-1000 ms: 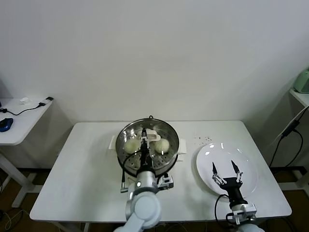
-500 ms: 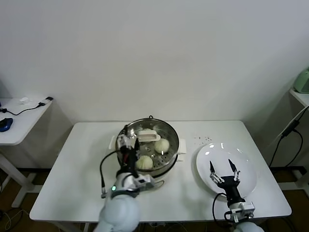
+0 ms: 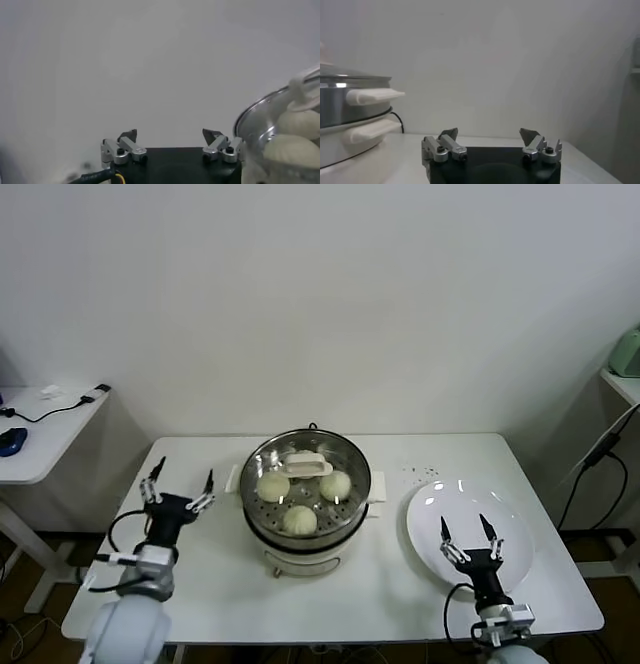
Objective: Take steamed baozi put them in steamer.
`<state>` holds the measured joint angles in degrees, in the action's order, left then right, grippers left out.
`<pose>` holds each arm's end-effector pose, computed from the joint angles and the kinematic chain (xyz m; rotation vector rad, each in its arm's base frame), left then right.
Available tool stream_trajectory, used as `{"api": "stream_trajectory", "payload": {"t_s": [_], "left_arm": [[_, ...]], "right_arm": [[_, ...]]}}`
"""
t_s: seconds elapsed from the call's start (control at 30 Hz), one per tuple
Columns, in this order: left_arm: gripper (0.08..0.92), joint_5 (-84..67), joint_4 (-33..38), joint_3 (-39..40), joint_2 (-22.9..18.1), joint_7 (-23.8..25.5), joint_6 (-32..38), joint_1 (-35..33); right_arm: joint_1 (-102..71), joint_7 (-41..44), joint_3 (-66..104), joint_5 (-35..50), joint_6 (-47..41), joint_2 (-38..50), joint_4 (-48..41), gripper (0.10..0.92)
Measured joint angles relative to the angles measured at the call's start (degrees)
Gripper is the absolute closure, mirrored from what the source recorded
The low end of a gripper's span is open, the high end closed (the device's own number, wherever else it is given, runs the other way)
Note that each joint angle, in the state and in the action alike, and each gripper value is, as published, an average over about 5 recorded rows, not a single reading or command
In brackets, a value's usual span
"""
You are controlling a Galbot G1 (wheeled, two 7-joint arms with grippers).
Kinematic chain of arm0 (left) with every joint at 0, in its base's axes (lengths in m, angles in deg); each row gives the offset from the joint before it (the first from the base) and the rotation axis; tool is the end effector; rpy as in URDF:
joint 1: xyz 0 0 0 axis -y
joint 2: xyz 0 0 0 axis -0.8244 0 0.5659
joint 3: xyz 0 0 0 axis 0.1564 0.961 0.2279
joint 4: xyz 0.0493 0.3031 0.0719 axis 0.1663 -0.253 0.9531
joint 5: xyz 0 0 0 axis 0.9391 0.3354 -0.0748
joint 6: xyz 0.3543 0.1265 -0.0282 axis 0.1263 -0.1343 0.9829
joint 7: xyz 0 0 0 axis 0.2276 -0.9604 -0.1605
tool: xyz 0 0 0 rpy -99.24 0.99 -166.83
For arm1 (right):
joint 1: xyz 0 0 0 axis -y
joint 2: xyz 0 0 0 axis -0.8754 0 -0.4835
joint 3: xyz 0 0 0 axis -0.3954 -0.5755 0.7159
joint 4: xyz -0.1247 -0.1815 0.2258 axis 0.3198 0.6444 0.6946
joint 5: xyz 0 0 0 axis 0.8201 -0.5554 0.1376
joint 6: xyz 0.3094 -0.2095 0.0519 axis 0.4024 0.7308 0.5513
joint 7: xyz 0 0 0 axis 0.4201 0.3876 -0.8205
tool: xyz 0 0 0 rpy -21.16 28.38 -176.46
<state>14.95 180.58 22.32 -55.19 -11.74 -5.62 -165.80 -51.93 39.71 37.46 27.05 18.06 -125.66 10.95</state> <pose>0.2685 0.0532 -0.2391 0.0539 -3.0289 -0.6950 0.2422 -0.0883 -0.3902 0.0502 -3.1278 0.0521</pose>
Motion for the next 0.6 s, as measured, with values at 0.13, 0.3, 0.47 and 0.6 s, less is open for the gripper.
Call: {"api": "stream_trajectory", "payload": {"t_s": [0.13, 0.3, 0.47, 0.6], "left_arm": [[0.177, -9.3, -3.9, -2.6, 0.6, 0.2, 5.6, -2.6], [0.177, -16.4, -8.3, -4.1, 0.7, 1.0, 10.7, -5.3], [0.177, -20.8, -10.4, -4.7, 0.7, 1.9, 13.9, -7.2], [0.177, -22.8, -11.3, -4.9, 0.5, 2.4, 15.6, -8.2]], "right_arm": [[0.4, -0.2, 0.3, 0.6, 0.3, -0.4, -0.8, 0.203], [0.5, -0.2, 0.1, 1.3, 0.3, -0.5, -1.2, 0.203], [0.8, -0.2, -0.1, 1.6, 0.3, -0.5, -1.4, 0.203], [0.9, -0.3, -0.2, 1.8, 0.3, -0.5, -1.5, 0.203]]}}
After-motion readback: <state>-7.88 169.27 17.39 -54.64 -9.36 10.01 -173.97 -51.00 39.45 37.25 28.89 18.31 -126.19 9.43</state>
